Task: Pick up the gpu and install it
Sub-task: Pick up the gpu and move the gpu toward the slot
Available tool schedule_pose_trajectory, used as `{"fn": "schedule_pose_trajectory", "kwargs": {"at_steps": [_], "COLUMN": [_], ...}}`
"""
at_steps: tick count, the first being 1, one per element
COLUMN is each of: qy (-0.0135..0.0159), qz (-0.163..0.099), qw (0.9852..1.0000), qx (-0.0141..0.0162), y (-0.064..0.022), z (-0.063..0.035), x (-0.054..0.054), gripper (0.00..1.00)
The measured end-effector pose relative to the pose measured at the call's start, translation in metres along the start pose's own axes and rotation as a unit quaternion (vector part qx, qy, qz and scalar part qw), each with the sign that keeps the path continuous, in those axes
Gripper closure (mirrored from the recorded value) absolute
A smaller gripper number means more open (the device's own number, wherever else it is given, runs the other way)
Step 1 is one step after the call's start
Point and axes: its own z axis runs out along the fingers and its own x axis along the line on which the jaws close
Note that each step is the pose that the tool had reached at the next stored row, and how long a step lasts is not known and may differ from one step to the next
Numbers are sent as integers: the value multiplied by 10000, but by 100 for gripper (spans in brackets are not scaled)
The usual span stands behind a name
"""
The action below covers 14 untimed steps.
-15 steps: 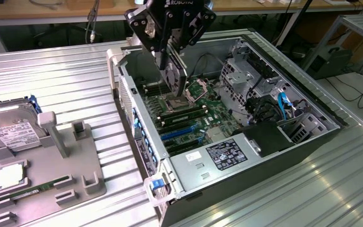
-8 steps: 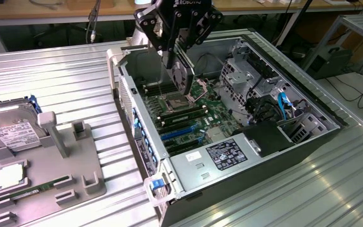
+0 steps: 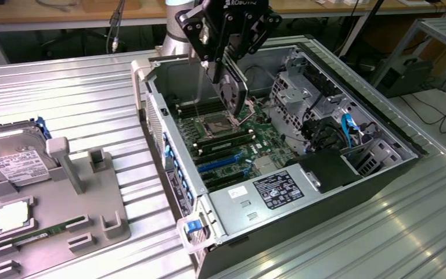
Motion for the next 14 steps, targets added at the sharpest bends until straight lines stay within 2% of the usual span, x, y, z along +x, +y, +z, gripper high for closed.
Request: {"fn": "schedule_pose_trajectory", "kwargs": {"at_steps": [14], "qy": [0], "qz": [1], "qw": [10000], "qx": [0], "y": [-7], "z": [6], "x": [-286], "gripper": [72]}}
